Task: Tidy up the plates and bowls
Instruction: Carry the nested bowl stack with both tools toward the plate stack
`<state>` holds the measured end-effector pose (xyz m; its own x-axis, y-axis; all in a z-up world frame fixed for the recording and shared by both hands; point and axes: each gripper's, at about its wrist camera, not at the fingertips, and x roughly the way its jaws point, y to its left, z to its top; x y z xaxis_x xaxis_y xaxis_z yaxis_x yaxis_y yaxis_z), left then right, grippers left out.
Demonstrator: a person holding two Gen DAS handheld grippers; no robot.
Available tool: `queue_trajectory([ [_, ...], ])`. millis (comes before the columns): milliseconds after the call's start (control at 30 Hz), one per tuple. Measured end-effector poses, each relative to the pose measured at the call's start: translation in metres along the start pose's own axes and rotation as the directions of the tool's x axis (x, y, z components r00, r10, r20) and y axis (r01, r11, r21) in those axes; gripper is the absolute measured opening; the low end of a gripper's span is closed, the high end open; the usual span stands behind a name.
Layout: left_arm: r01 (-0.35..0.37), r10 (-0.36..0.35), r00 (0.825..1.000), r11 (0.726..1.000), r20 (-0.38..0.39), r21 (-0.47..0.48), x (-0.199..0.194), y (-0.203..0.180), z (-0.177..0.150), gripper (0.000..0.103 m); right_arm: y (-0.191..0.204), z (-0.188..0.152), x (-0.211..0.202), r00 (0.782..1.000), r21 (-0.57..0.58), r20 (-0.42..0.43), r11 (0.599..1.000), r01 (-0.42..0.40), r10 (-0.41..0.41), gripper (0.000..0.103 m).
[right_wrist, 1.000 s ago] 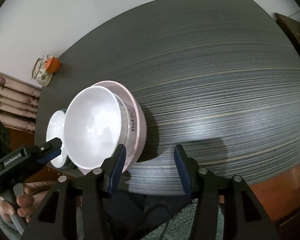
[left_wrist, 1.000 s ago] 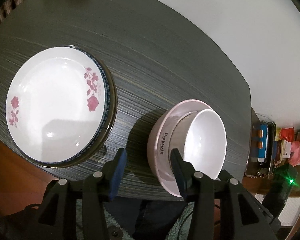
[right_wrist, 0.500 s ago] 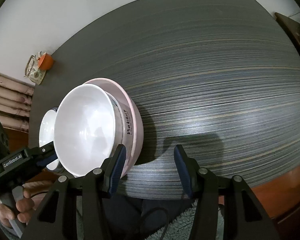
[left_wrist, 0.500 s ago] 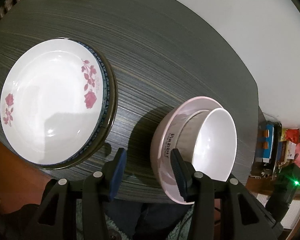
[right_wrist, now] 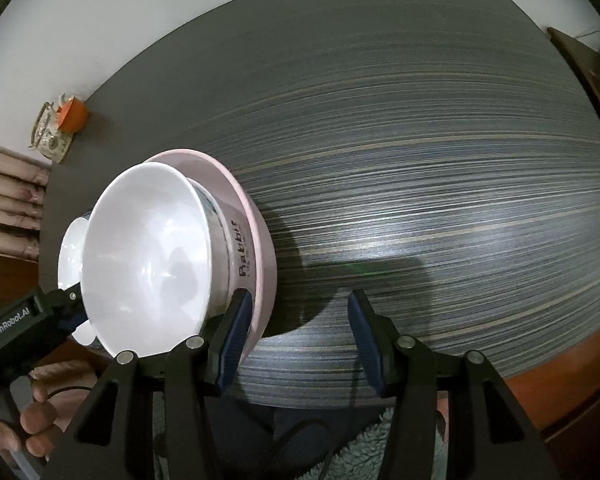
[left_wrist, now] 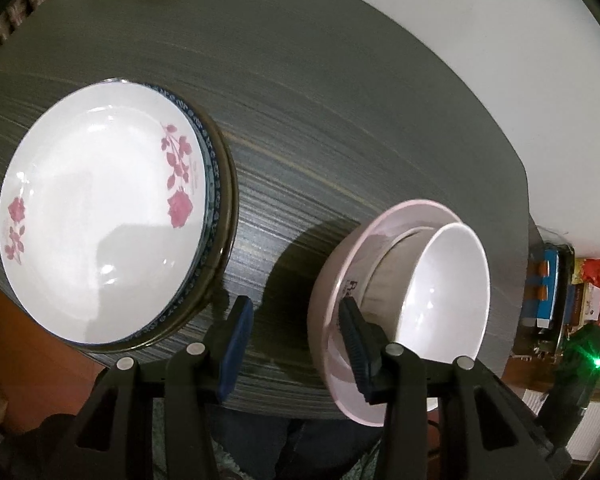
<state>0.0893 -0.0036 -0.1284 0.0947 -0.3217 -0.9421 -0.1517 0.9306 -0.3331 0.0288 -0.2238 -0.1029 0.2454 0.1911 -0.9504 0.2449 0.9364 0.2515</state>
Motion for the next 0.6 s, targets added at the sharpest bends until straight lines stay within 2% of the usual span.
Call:
queue_trajectory([
  [133,-0.016,0.016,1.000,1.000,-0.016,-0.007,0.007,0.002,0.000,0.044,0.002,0.003,0.003,1.000,0.002,-0.006,1.000,0.008,-0.008,0.047],
  [367,0.002,-0.002,1.000,1.000,-0.020,0.010,0.010,-0.003,-0.001,0.027,0.005,0.008,0.011,1.000,0.000,-0.016,1.000,0.025,-0.025,0.047],
  [600,0.003,-0.002,1.000,1.000,-0.004,0.023,0.009,-0.006,-0.002,0.021,0.016,0.012,0.014,0.998,-0.016,-0.010,0.998,0.056,-0.056,0.047],
])
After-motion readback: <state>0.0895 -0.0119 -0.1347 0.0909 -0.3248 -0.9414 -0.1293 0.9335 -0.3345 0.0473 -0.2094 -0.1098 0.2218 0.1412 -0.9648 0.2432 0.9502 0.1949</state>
